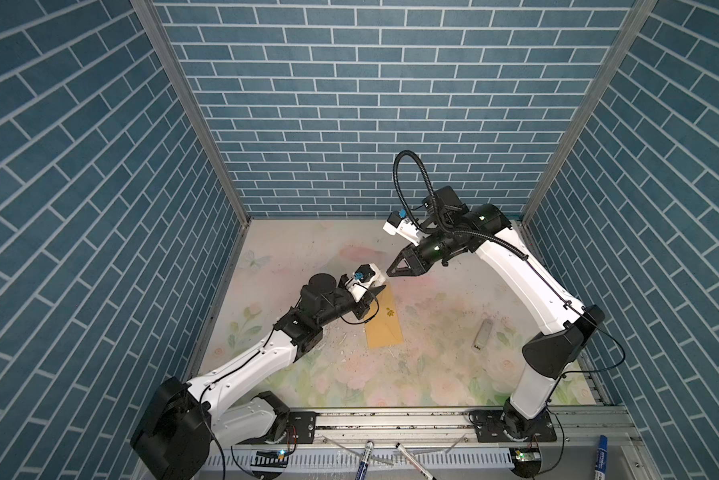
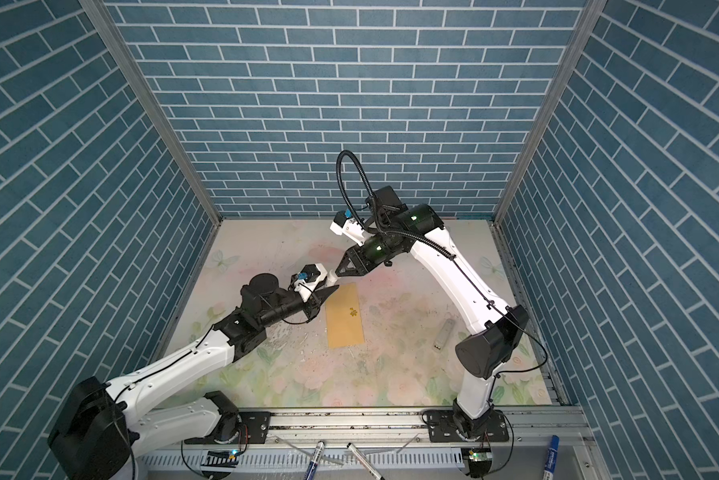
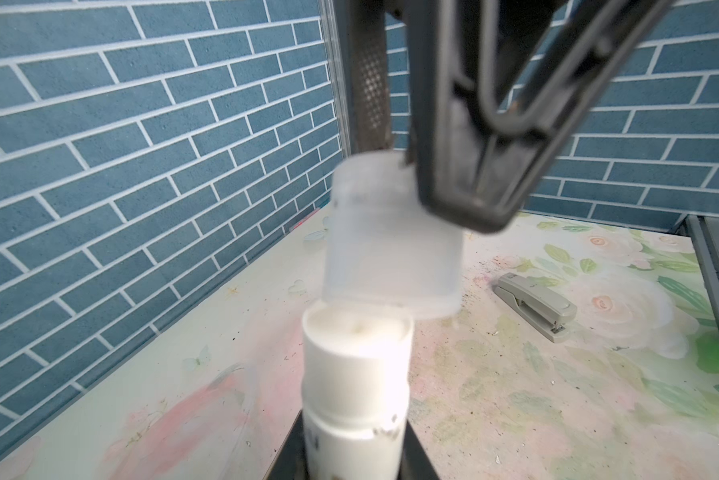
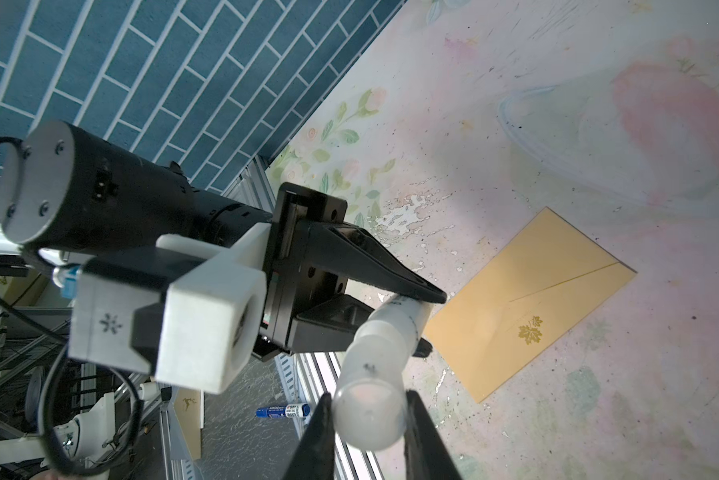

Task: Place the letter into the envelope and seal it
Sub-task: 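Lift the clear cap with the right gripper over the left-held glue stick, then lower the clear cap onto the glue stick top with the right gripper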

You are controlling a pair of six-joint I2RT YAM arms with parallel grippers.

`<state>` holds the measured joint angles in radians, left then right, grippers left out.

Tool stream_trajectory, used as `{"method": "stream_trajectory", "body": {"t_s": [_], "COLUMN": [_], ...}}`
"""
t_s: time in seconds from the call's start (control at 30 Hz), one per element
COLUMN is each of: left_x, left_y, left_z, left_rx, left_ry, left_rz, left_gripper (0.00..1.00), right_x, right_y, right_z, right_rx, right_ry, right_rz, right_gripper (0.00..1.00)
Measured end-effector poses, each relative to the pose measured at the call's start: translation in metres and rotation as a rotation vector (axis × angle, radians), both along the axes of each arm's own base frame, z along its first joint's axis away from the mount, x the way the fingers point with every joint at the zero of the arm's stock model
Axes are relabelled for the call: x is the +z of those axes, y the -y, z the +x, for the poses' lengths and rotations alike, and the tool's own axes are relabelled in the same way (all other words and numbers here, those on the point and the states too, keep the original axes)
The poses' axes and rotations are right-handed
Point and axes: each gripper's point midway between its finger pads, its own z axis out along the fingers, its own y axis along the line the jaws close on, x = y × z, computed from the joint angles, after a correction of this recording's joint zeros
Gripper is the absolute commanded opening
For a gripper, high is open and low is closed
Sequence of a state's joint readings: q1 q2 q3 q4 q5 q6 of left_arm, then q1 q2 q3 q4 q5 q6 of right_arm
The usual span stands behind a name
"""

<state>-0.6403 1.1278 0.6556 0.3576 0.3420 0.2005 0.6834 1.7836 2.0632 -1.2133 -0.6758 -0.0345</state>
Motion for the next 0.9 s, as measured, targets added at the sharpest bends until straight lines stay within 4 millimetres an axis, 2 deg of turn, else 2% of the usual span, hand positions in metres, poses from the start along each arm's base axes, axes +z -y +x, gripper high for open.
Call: {"method": "stream_trajectory", "body": {"t_s": [0.9], "left_x": [0.0007], "left_y": [0.0014], "left_z": [-0.0011], "left_rx": [-0.011], "left_ry": [0.003], "left_rz": [-0.003], "left_gripper": [0.0], "right_x": [-0.0028], "right_y": [-0.0051], "right_z": [0.0034], "right_rx": [-0.003], "right_ry": [0.023], "right_rz": [-0.026], "right_gripper": [0.14]}}
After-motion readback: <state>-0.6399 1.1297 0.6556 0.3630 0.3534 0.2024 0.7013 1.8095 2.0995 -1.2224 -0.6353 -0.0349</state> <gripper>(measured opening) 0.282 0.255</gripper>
